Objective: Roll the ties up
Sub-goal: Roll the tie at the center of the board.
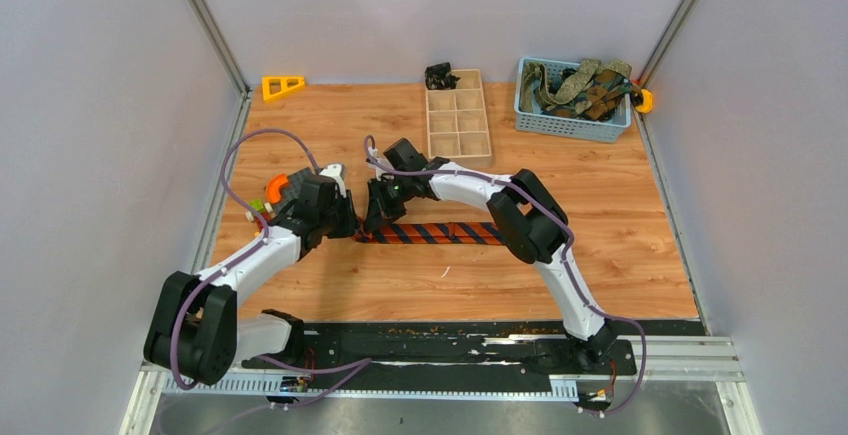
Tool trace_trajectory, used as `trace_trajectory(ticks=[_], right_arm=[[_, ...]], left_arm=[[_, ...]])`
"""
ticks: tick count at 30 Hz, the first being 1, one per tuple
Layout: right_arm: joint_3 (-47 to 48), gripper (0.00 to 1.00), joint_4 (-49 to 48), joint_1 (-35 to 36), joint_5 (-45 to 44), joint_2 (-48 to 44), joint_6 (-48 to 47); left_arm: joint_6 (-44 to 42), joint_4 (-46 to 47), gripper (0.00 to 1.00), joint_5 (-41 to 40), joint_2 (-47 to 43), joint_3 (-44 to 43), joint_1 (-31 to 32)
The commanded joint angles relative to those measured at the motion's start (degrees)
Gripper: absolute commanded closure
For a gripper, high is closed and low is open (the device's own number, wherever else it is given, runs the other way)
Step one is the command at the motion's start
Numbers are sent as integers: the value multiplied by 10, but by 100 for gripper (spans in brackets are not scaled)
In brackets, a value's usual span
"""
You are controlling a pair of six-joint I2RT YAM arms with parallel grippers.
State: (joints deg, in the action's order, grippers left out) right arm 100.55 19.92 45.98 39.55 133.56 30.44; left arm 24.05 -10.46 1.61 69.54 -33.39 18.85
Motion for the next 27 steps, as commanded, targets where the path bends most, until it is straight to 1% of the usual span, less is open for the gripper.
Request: trace_trajectory(ticks=[1, 11, 16, 27], right_arm=[[39, 99, -11, 9, 4, 21, 15], [77, 99, -24, 15, 25, 56, 37], [76, 99, -36, 18, 30, 61, 46], [59, 100, -69, 19, 40, 60, 65]], left_arm=[[-24, -22, 88, -38, -22, -35, 7], [-28, -48, 89, -70, -25, -59, 26], [-35, -63, 89, -100, -23, -74, 42], [-35, -63, 90, -131, 1, -83, 78]])
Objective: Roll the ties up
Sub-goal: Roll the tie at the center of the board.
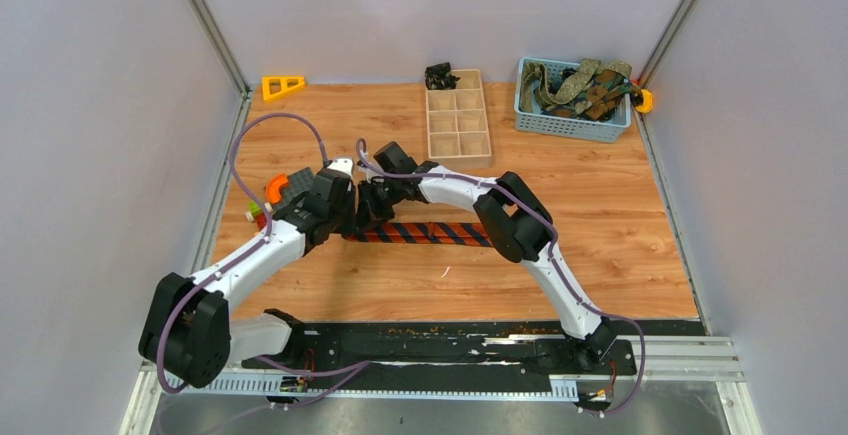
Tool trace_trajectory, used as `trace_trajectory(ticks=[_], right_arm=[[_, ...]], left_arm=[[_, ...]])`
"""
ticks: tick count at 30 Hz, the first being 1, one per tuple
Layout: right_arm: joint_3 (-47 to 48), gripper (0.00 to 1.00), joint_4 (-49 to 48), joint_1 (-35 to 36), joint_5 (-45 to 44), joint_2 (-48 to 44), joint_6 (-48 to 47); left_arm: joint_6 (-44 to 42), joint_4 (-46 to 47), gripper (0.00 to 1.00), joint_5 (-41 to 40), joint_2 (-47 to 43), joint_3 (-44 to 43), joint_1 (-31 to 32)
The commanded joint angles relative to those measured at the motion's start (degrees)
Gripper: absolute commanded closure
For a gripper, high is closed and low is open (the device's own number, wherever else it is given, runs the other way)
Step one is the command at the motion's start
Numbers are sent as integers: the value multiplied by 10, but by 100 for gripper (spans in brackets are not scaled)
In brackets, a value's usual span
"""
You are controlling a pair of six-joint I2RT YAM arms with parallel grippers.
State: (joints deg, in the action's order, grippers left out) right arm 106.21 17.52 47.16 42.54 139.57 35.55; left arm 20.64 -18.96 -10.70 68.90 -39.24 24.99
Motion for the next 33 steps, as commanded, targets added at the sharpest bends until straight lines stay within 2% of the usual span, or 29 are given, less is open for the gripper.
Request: trace_trajectory(ticks=[1, 17, 33], right_arm=[[2, 100, -46, 7, 10, -1, 14], [-45, 100, -64, -3, 9, -22, 18], [-104, 100, -18, -17, -10, -116, -16]], left_arm=[[1, 24, 90, -9, 11, -24, 19], [25, 63, 90, -16, 75, -13, 63], [26, 83, 91, -23, 124, -11, 71]])
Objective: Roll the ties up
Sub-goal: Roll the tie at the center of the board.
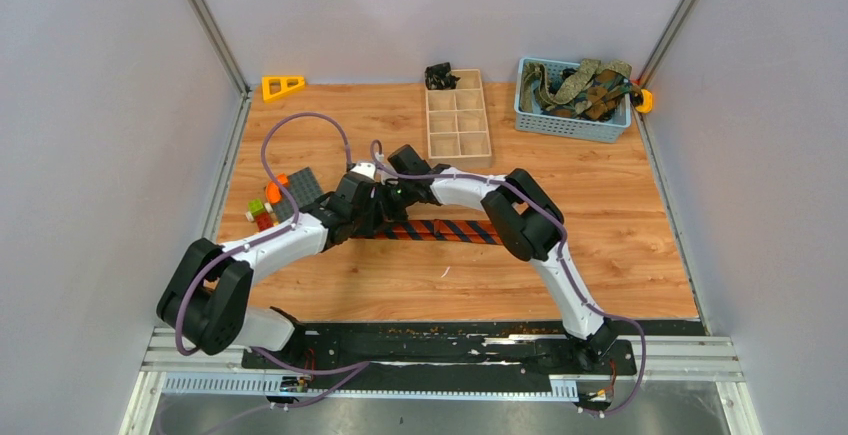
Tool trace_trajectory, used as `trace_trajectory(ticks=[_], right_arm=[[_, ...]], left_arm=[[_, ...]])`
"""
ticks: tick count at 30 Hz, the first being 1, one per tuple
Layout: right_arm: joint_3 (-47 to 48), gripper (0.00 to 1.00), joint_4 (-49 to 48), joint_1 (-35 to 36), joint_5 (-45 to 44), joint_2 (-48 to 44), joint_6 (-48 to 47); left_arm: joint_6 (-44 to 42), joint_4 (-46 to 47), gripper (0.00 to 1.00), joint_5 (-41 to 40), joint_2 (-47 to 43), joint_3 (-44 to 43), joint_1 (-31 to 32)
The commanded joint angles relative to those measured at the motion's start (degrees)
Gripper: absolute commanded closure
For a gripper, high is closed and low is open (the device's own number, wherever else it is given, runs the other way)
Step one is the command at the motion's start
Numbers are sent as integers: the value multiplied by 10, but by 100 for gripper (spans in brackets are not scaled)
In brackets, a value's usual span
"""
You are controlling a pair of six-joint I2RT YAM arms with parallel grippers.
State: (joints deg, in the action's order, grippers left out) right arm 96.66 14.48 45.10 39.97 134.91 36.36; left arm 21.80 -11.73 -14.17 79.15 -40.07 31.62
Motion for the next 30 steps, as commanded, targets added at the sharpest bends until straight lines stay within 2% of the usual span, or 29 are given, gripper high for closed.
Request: trace_trajectory(ticks=[1, 10, 15, 17, 22, 25, 30], right_arm=[[-14, 100, 16, 3, 13, -77, -28], [-90, 100, 29, -28, -18, -141, -56], [-118, 100, 28, -44, -20, -158, -60], [-122, 100, 27, -46, -20, -161, -62], [-126, 100, 27, -49, -20, -164, -62], [-124, 100, 27, -49, -20, -167, -62], [-117, 100, 31, -49, -20, -172, -61]], left_arm=[[14, 12, 91, 12, 22, -3, 5], [18, 18, 86, 22, 28, -6, 5], [27, 17, 72, 36, 35, -15, 5], [32, 15, 63, 42, 35, -21, 4], [42, 3, 51, 60, 32, -34, 5], [46, -7, 46, 69, 27, -41, 5], [56, -16, 44, 83, 12, -47, 5]])
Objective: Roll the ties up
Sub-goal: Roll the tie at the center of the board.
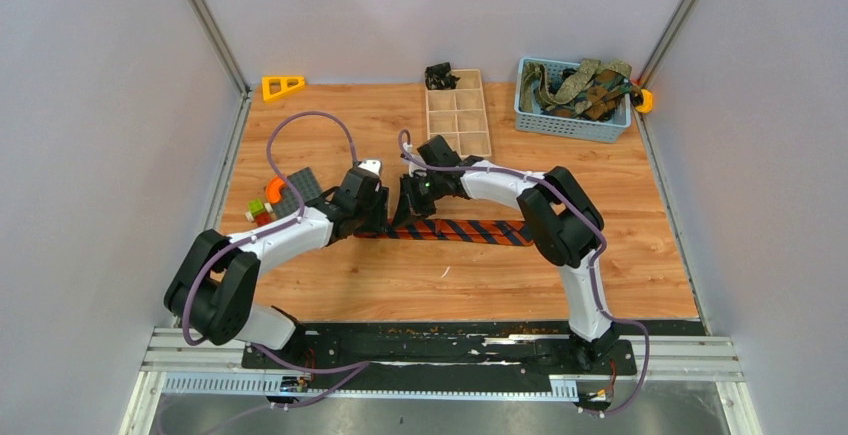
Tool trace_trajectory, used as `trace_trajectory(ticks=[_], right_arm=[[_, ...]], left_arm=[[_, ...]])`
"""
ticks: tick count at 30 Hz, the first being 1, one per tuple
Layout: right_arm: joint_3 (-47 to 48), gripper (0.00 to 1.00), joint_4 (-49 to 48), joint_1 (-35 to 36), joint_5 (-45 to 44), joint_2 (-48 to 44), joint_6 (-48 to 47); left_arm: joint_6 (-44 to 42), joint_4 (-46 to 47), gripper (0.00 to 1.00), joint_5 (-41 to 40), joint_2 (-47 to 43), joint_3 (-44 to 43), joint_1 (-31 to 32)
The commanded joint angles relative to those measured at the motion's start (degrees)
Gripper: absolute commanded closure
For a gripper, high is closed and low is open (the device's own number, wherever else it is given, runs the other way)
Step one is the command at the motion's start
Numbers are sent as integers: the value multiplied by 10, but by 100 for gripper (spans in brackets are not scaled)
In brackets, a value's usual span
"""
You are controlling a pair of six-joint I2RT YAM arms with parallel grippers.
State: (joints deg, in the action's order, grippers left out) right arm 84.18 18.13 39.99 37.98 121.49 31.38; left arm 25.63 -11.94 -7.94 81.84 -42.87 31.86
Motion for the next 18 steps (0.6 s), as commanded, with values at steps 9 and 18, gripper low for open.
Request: trace_trajectory(ticks=[9, 18], right_arm=[[19, 100, -1, 2, 1, -50, -8], [31, 100, -1, 10, 3, -56, -2]], left_arm=[[21, -30, 41, 19, -44, -28, 1], [3, -64, 27, -6, -124, -24, -22]])
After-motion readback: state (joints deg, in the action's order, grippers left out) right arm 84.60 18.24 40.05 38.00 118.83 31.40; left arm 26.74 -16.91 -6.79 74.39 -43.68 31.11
